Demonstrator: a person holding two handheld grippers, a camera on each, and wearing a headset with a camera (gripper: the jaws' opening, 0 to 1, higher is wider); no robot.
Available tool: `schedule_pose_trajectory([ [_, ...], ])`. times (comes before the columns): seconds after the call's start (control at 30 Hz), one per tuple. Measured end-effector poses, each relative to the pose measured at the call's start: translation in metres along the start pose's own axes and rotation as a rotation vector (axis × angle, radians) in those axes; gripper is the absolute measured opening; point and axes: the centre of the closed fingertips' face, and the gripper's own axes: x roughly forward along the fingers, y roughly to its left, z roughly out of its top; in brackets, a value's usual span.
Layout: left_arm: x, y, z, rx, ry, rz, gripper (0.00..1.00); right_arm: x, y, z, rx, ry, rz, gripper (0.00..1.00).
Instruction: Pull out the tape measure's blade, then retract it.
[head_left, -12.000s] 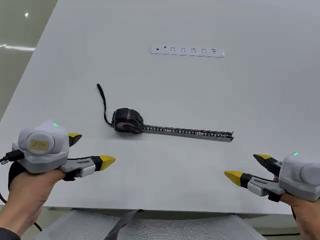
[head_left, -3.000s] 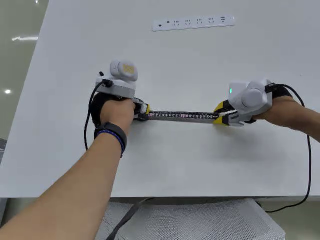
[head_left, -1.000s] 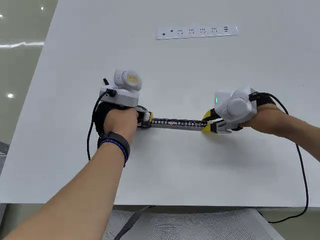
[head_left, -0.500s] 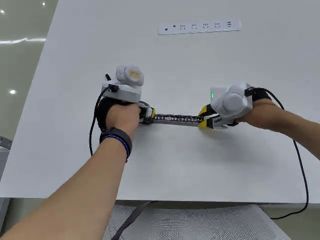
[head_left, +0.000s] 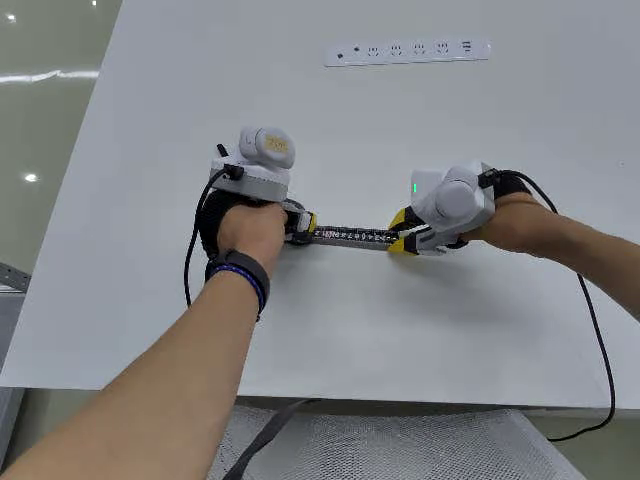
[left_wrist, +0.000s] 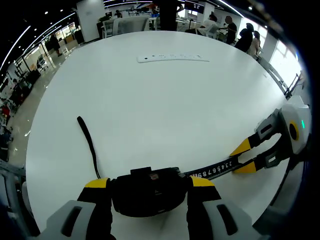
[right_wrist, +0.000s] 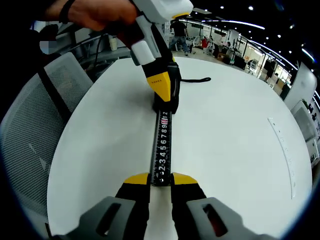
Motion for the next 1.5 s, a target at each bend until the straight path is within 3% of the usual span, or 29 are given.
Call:
schedule_pose_trajectory([
  [0.73,-0.002,0.0,-0.001,-0.003,-0.003,-0.003,0.57,0.018,0.0,0.023,-0.011,-0.018,0.026,0.15],
  [1.5,-0.002,0.001,0.0,-0.005,-0.004,0.0,0.57,0.032,-0.005,0.032,-0.017,-0.033,0.04,0.14],
])
